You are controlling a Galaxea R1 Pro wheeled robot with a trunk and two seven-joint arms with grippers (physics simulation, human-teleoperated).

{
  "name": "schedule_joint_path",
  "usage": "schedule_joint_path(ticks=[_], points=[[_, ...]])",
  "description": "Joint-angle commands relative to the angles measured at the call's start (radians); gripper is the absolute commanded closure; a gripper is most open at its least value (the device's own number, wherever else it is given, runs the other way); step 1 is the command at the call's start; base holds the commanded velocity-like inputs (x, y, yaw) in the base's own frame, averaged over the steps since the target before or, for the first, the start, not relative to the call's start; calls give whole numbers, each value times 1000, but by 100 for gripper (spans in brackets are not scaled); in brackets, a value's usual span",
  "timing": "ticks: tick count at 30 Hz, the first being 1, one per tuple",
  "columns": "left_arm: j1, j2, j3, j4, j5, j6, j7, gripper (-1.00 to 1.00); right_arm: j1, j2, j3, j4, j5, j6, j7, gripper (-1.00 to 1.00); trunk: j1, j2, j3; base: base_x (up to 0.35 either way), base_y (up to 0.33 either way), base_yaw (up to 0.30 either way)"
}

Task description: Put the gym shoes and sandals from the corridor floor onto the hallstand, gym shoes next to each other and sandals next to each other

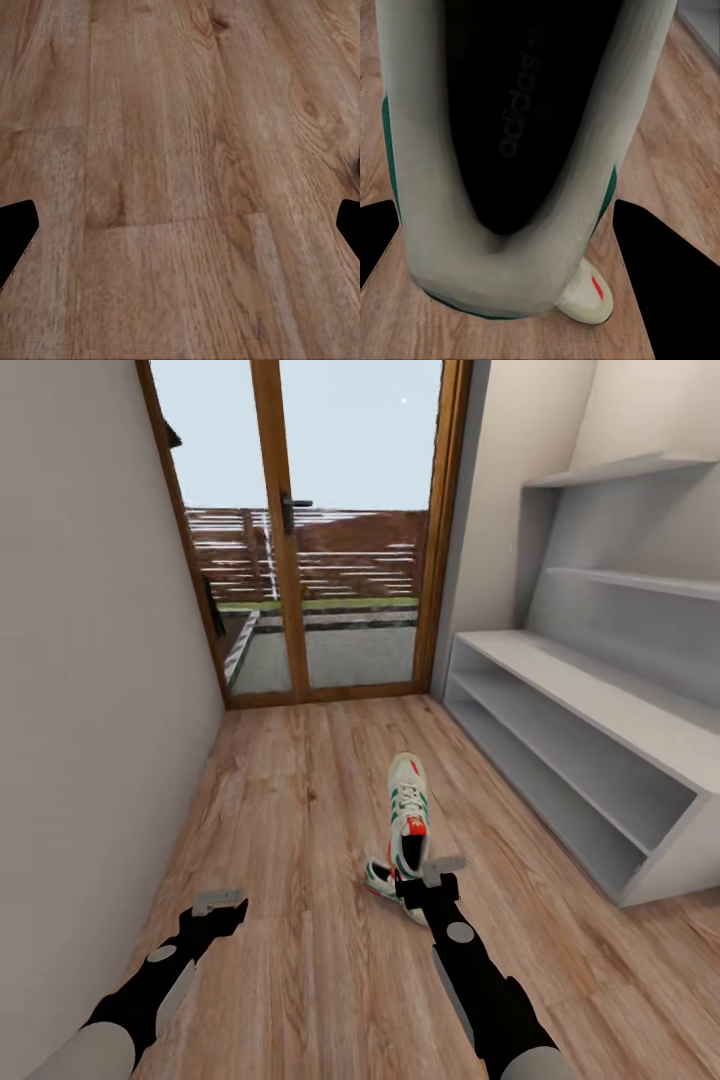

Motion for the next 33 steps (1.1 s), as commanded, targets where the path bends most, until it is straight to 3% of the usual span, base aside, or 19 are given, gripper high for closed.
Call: schedule_joint_path(ticks=[1, 8, 33], points=[[-1, -1, 3, 1, 10, -2, -8, -100, 0, 0, 2, -2, 11, 8, -6, 100, 0, 0, -2, 337, 0, 178], [-1, 0, 3, 0, 9, -4, -8, -100, 0, 0, 0, -3, 11, 8, -7, 100, 0, 0, -8, 325, 64, 127], [-1, 2, 0, 1, 8, -4, -10, -100, 0, 0, -2, -3, 11, 5, -7, 100, 0, 0, -9, 274, 197, 3]])
